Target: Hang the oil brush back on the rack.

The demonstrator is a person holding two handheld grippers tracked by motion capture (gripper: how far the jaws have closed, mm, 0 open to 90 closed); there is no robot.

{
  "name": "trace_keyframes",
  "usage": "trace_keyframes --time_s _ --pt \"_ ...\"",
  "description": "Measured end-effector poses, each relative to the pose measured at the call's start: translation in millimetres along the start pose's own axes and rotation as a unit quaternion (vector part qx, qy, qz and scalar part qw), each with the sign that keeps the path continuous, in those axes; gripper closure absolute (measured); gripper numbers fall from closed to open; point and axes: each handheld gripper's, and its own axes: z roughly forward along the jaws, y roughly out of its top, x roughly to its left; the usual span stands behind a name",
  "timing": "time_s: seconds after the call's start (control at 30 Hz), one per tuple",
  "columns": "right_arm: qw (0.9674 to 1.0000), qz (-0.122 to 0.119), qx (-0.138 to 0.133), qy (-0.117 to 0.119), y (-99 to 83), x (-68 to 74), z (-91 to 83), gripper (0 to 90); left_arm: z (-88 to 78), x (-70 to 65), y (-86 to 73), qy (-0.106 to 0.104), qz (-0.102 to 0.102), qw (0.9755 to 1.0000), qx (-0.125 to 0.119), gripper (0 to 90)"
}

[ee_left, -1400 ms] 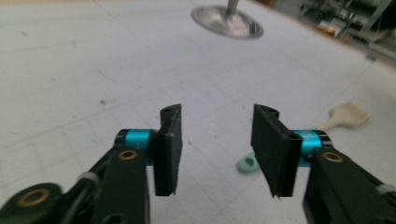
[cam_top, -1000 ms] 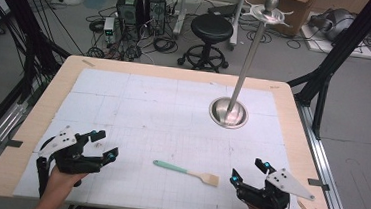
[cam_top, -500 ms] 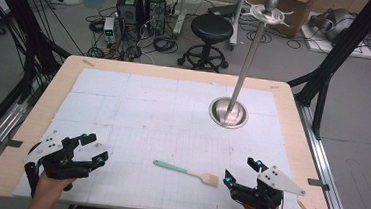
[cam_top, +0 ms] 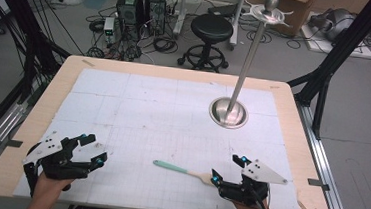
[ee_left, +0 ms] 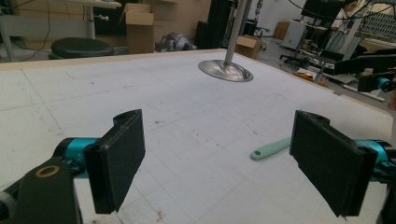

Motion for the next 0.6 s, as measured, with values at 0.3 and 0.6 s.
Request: trace_keyframes --time_s 0.3,0.6 --pt "0.9957 -0.039 0.061 0.058 5.3 2.0 33.5 35.4 -0.5 -1.0 0.2 -0.012 0.009 0.9999 -0.006 19.8" --pt "0.9804 -0.084 0.127 0.125 6.3 13.4 66.8 52.8 1.9 -2.1 -0.1 -0.025 0.004 0.9997 0.001 19.8"
